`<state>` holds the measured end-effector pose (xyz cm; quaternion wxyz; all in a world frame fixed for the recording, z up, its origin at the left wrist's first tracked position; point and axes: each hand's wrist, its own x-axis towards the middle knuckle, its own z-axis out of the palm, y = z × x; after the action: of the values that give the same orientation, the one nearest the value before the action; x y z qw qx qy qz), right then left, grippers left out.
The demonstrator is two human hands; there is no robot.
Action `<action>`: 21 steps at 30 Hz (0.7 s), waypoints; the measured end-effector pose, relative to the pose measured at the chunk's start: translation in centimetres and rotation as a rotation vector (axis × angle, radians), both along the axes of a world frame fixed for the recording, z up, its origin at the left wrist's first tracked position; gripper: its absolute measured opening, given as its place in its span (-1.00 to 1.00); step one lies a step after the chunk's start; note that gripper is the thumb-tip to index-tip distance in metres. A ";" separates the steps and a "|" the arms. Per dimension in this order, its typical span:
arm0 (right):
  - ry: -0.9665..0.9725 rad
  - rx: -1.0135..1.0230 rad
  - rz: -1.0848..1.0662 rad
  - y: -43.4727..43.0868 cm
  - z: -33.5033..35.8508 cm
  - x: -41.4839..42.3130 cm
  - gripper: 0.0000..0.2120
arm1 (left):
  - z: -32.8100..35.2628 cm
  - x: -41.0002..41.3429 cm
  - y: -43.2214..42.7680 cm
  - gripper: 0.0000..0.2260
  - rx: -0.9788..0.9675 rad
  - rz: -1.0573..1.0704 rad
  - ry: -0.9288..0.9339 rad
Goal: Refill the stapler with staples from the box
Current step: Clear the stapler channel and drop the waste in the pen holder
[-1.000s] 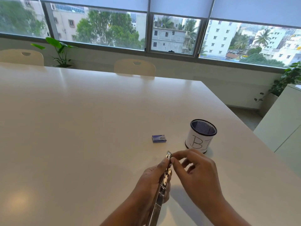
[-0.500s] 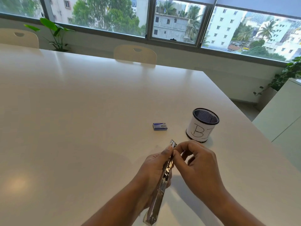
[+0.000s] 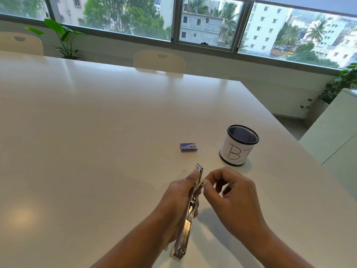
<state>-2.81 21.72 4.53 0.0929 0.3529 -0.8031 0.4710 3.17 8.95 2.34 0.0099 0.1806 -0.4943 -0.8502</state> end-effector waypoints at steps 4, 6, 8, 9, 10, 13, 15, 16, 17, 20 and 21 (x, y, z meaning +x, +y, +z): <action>-0.031 -0.032 0.016 0.0 0.1 0.5 -0.94 | -0.2 -0.1 -0.2 -0.63 0.026 0.000 -0.002; -0.040 -0.045 0.007 0.2 0.3 0.7 -0.88 | -0.2 -0.1 -0.2 -0.63 0.019 0.017 -0.022; -0.042 -0.062 0.036 0.5 0.6 1.3 -0.87 | -0.1 0.1 -0.3 -0.61 0.008 0.034 -0.041; -0.031 -0.070 0.079 0.6 0.7 1.7 -0.91 | -0.1 0.1 -0.3 -0.61 0.007 0.037 -0.039; -0.010 -0.074 0.127 0.7 0.7 2.2 -0.95 | -0.1 0.1 -0.4 -0.61 0.010 0.036 -0.030; 0.013 -0.101 0.200 0.8 1.2 3.1 -0.98 | 0.2 0.3 -0.3 -0.59 0.035 0.027 0.019; -0.007 -0.146 0.215 1.0 1.9 2.8 -0.96 | 0.5 0.4 -0.3 -0.55 0.084 0.019 0.044; -0.006 -0.161 0.221 1.1 2.3 2.6 -0.95 | 0.6 0.4 -0.3 -0.53 0.104 0.006 0.052; 0.012 -0.167 0.222 1.2 2.7 2.2 -0.95 | 0.7 0.5 -0.3 -0.54 0.120 -0.021 0.068; 0.124 -0.115 0.204 1.4 3.4 0.7 -0.94 | 0.9 0.6 -0.3 -0.64 0.194 -0.117 0.159; 0.167 -0.067 0.186 1.5 3.5 0.2 -0.91 | 0.9 0.6 -0.2 -0.64 0.205 -0.135 0.171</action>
<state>-2.57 23.18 8.04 0.1274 0.4605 -0.7402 0.4732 3.77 8.76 3.29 -0.0237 0.0738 -0.4134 -0.9072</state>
